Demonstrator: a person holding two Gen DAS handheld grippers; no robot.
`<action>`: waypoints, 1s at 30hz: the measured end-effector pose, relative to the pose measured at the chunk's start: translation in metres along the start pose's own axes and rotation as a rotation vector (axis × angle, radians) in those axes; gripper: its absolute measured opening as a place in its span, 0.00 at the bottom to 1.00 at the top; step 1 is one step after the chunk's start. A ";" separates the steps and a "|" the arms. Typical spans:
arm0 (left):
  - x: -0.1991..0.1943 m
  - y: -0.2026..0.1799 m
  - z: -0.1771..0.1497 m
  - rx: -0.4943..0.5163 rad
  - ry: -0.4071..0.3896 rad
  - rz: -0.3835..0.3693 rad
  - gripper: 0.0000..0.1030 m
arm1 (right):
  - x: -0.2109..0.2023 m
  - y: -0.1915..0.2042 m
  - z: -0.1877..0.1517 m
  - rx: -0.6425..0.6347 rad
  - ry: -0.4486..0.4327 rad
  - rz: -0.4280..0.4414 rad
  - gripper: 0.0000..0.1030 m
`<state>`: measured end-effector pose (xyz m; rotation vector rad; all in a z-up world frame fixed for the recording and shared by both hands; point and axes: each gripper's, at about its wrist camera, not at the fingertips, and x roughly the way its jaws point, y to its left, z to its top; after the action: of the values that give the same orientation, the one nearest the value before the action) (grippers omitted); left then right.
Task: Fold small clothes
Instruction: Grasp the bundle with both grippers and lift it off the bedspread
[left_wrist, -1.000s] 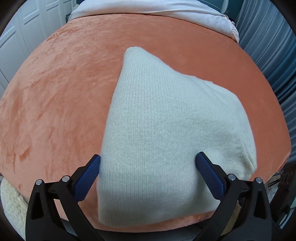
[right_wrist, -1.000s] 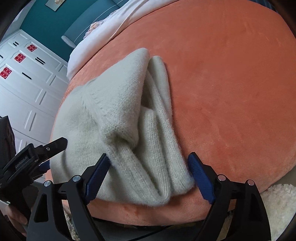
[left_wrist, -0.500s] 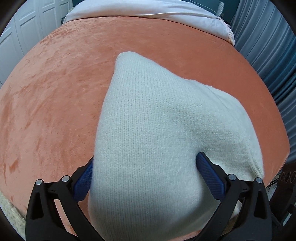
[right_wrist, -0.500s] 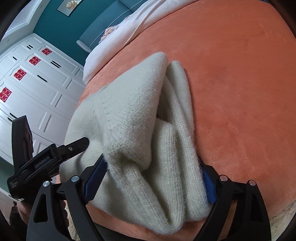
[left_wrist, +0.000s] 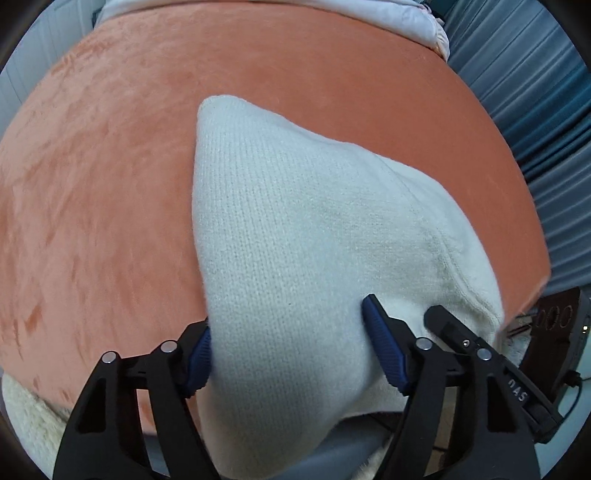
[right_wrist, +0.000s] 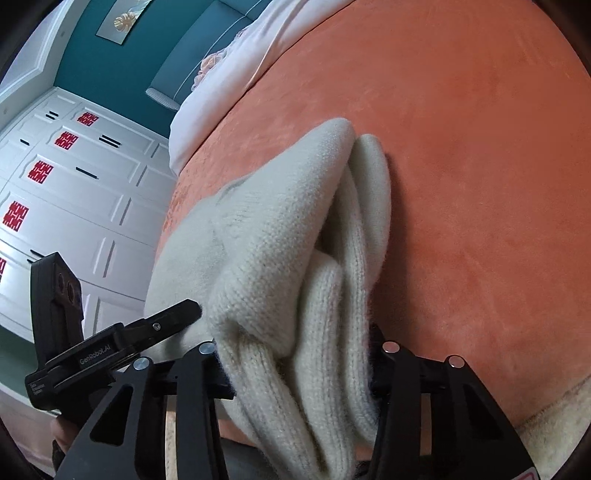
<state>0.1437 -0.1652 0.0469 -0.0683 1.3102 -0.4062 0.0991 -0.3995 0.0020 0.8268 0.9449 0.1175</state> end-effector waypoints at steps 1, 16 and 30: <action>-0.001 0.002 -0.008 -0.005 0.021 -0.020 0.68 | -0.006 -0.001 -0.004 -0.002 0.013 -0.008 0.43; 0.008 0.001 -0.036 -0.005 0.047 -0.038 0.68 | -0.009 -0.012 -0.047 0.086 0.115 -0.082 0.53; -0.233 -0.048 -0.042 0.215 -0.445 -0.283 0.58 | -0.201 0.158 -0.045 -0.380 -0.374 -0.026 0.41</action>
<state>0.0457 -0.1255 0.2645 -0.1554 0.8136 -0.7266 -0.0164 -0.3502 0.2291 0.4621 0.5556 0.1110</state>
